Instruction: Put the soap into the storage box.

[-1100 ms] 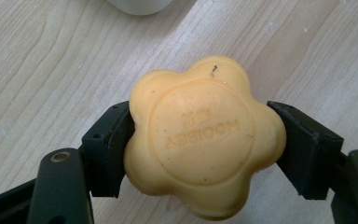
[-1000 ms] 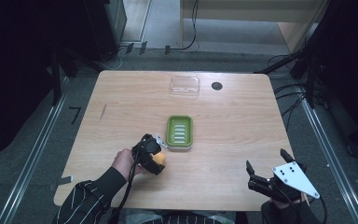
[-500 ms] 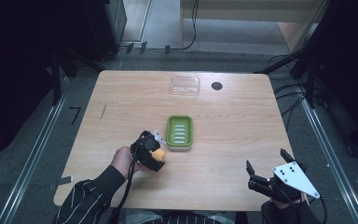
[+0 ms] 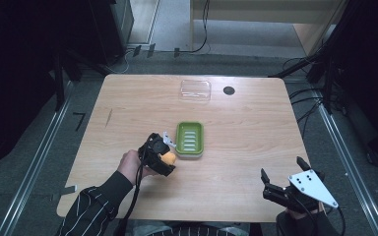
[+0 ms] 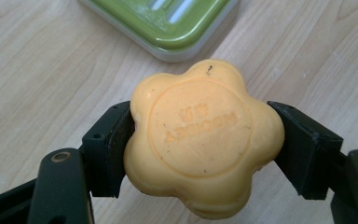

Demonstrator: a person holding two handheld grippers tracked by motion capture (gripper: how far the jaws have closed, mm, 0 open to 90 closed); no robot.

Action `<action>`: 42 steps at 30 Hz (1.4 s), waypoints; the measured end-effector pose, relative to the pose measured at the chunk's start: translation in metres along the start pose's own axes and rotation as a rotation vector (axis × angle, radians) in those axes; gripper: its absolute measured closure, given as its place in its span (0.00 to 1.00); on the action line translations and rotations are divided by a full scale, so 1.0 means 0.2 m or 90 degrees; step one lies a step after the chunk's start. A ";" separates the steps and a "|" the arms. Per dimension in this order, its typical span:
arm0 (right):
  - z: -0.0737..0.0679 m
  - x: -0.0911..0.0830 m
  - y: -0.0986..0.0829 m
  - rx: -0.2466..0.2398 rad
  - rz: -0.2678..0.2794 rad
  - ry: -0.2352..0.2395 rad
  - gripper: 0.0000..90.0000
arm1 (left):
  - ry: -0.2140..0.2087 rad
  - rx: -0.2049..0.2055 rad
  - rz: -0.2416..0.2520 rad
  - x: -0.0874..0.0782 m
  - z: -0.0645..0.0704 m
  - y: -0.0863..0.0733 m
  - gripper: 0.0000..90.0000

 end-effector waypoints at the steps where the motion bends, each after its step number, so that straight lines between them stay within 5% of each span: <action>1: 0.00 0.00 0.00 0.002 -0.001 0.000 0.00 | -0.001 0.000 0.002 0.00 0.00 0.00 0.30; 22: 0.00 -0.03 0.00 0.002 0.000 -0.008 0.00 | 0.015 -0.004 0.042 -0.07 -0.05 0.05 0.30; 42: 0.00 -0.03 0.00 0.002 -0.002 -0.009 0.00 | 0.017 -0.007 0.068 -0.05 -0.09 0.16 0.30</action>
Point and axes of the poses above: each handheld gripper's, and its own axes: x roughly forward along the jaws, y roughly out of its top, z roughly to its right, the point moved 1 cm from there along x, roughly forward along the jaws, and after that the axes turned 3 degrees about y, right-handed, at the moved point
